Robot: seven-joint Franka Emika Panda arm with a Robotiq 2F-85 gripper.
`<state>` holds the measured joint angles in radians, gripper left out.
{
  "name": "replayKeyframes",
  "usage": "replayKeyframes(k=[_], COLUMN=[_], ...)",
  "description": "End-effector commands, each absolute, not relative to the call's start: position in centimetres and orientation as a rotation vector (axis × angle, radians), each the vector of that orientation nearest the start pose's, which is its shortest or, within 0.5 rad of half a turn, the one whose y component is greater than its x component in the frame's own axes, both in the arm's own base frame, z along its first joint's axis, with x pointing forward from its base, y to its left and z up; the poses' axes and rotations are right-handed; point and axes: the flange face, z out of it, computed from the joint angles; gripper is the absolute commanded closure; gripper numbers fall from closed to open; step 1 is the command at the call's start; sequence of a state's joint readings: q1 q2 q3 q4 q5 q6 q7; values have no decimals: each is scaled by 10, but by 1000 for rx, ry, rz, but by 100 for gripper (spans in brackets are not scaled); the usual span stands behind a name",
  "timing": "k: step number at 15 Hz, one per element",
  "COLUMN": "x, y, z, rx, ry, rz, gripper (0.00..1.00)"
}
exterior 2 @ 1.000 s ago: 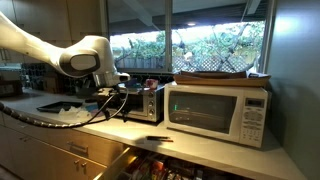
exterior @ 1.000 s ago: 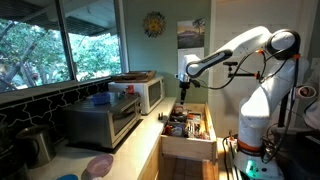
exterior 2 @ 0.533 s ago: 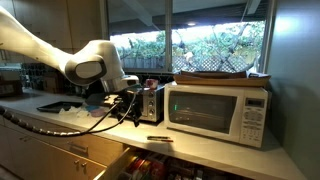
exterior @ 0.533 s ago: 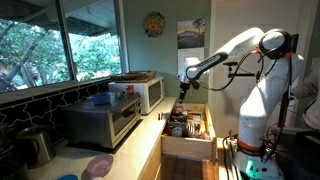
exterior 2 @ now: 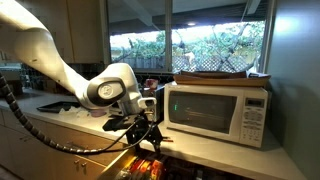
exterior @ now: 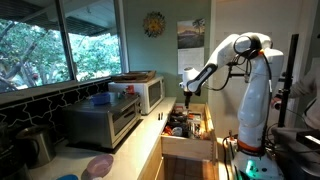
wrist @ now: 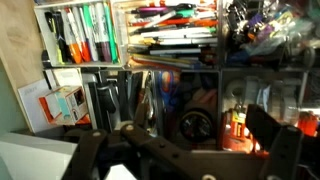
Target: Remove the purple marker from the box and put it on the counter
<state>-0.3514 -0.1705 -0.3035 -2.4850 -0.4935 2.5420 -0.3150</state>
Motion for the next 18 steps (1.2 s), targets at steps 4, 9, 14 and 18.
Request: replayKeyframes(k=[4, 9, 14, 18], x=[381, 386, 384, 368], y=[-304, -314, -384, -454], z=[342, 336, 305, 273], rx=[-3479, -3467, -3590, -3660], ry=[-29, -13, -5, 8], rz=[78, 62, 109, 419], gripper=[0, 0, 0, 0])
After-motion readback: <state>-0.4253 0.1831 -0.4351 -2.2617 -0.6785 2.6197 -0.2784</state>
